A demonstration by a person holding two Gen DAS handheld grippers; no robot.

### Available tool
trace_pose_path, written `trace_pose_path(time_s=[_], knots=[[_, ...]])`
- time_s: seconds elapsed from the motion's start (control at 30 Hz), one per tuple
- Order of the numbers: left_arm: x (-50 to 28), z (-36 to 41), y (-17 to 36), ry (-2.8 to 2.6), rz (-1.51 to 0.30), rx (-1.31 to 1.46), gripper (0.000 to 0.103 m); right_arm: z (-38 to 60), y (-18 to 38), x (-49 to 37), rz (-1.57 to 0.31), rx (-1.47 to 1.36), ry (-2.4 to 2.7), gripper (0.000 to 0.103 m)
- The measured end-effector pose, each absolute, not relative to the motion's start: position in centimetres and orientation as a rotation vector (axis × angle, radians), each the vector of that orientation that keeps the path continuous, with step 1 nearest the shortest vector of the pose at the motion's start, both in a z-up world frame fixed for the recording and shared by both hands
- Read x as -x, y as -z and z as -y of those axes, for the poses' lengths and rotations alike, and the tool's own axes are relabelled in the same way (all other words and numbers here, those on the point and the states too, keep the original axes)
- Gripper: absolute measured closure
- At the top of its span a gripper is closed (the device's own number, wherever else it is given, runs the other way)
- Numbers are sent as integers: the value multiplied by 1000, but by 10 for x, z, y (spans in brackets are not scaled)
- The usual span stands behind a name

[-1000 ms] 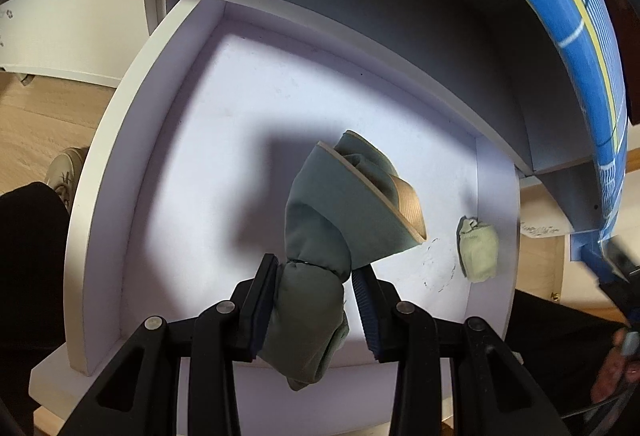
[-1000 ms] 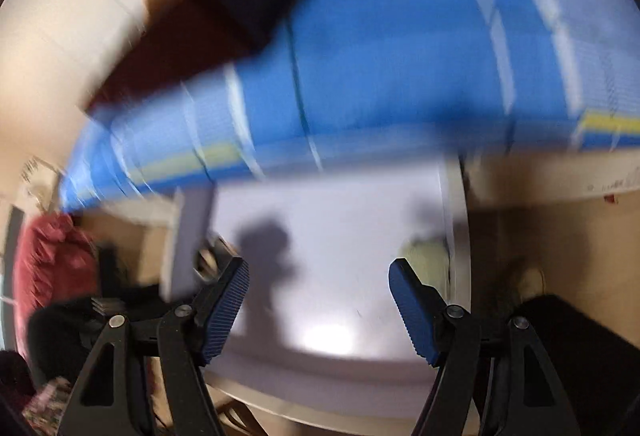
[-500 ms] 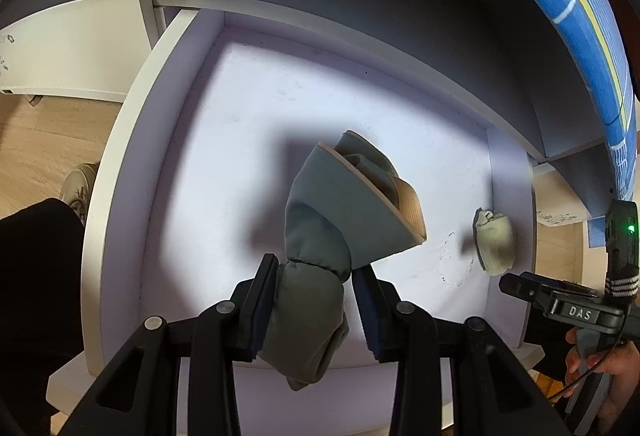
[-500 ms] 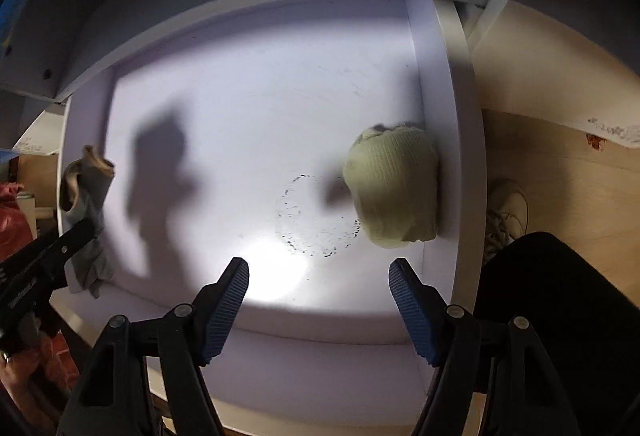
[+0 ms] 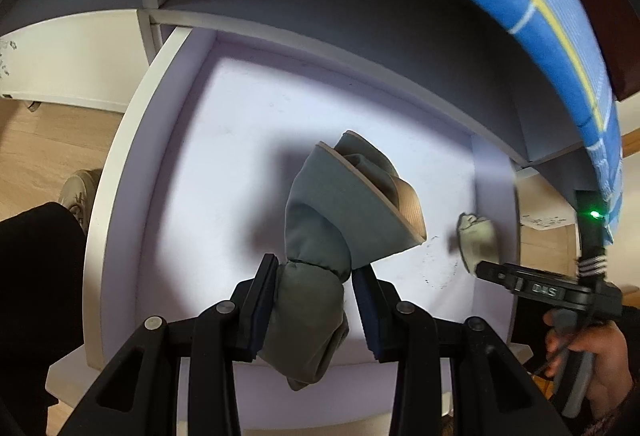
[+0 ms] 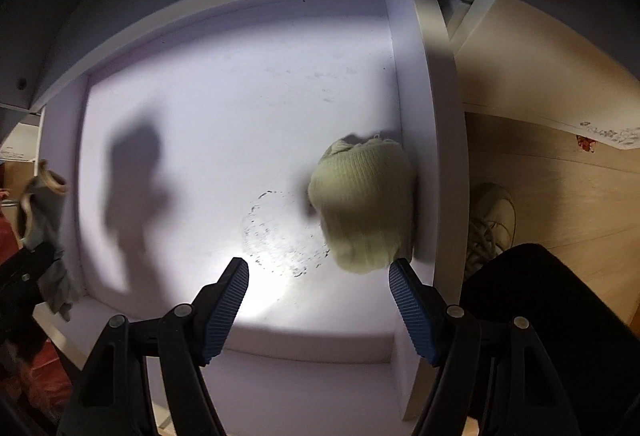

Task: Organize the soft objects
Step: 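Close the right tool on the pale green knit beanie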

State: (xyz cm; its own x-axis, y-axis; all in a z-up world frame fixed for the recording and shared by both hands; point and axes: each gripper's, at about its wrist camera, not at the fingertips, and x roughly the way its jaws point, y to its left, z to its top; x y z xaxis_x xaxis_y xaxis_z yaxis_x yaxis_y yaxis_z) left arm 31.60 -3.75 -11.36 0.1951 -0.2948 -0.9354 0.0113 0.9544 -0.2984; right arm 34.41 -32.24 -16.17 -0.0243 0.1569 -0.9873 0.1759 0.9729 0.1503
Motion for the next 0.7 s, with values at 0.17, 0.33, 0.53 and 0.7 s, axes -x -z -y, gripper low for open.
trace_pose_path(time_s=[0.17, 0.33, 0.53, 0.7], knots=[[-314, 40, 107, 229, -1345, 234, 65, 315, 169, -350, -1605, -185, 18, 28], [-314, 35, 106, 217, -1346, 248, 65, 311, 184, -352, -1643, -238, -19, 25], [-315, 28, 105, 195, -1339, 277, 65, 323, 160, -362, -1525, -379, -40, 26], [-313, 28, 99, 203, -1328, 283, 65, 319, 175, -366, -1561, -335, 0, 23]])
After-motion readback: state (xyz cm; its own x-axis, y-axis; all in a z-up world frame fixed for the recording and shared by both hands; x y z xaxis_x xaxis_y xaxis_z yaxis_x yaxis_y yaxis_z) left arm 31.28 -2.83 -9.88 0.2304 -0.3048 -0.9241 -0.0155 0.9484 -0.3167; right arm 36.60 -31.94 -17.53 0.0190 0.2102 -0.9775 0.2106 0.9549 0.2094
